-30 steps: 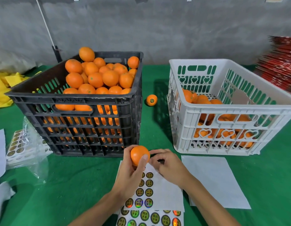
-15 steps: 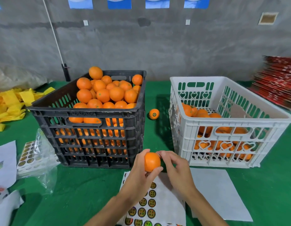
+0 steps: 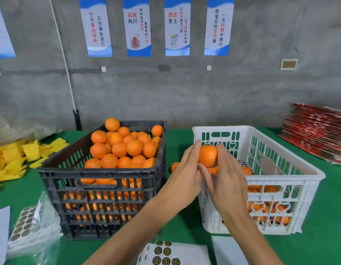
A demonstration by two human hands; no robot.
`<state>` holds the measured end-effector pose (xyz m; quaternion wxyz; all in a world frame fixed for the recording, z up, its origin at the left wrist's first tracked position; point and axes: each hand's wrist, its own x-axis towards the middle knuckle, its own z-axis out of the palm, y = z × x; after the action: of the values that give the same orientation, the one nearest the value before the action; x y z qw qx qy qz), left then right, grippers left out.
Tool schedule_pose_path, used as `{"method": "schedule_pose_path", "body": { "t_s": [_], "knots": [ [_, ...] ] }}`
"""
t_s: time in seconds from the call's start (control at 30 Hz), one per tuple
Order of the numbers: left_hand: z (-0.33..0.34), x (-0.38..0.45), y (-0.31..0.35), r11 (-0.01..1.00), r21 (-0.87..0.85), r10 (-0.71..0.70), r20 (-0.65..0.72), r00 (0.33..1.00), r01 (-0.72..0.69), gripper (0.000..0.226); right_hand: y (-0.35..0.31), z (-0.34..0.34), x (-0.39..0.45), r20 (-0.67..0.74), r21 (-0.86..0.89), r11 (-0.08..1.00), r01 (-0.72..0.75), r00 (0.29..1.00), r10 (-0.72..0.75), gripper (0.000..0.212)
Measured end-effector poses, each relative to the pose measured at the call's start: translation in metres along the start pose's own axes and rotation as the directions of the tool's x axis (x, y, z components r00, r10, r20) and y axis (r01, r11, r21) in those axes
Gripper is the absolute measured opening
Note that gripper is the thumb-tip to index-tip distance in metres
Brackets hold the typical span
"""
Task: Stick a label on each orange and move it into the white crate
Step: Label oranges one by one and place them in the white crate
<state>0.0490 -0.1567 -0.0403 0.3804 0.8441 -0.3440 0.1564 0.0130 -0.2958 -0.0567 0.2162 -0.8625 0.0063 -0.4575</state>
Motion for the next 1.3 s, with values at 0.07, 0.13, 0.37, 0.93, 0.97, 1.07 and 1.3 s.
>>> {"method": "schedule_pose_path", "body": {
  "t_s": [0.07, 0.13, 0.37, 0.93, 0.97, 1.07, 1.3],
  "knots": [
    [-0.008, 0.016, 0.013, 0.998, 0.015, 0.053, 0.024, 0.998, -0.054, 0.070, 0.011, -0.006, 0.017, -0.013, -0.100, 0.994, -0.054, 0.999, 0.053, 0.067],
    [-0.018, 0.027, 0.014, 0.991, 0.107, 0.074, 0.028, 0.997, -0.077, 0.062, 0.018, -0.012, 0.028, -0.012, -0.195, 0.979, -0.067, 0.998, 0.066, 0.064],
    [-0.065, 0.048, -0.035, 0.917, 0.349, -0.207, 0.006, 0.978, 0.192, 0.049, -0.021, 0.014, 0.021, 0.054, -0.024, 0.997, 0.072, 0.996, -0.071, 0.053],
    [-0.218, 0.008, -0.177, 0.189, 0.908, -0.943, 0.061, 0.328, 0.375, 0.063, -0.129, 0.086, 0.025, 0.352, 0.275, 0.960, -0.043, 0.934, -0.059, 0.033],
    [-0.219, 0.009, -0.180, 0.198, 0.914, -0.940, 0.074, 0.332, 0.355, 0.064, -0.129, 0.086, 0.024, 0.351, 0.263, 0.964, -0.036, 0.935, -0.061, 0.034],
    [-0.221, 0.012, -0.188, 0.206, 0.927, -0.944, 0.103, 0.315, 0.314, 0.051, -0.130, 0.086, 0.022, 0.338, 0.263, 0.964, -0.026, 0.939, -0.067, 0.035],
    [-0.211, 0.016, -0.190, 0.253, 0.923, -0.863, 0.080, 0.498, 0.291, 0.049, -0.131, 0.083, 0.021, 0.333, 0.284, 0.958, -0.033, 0.941, -0.067, 0.032]
  ]
}}
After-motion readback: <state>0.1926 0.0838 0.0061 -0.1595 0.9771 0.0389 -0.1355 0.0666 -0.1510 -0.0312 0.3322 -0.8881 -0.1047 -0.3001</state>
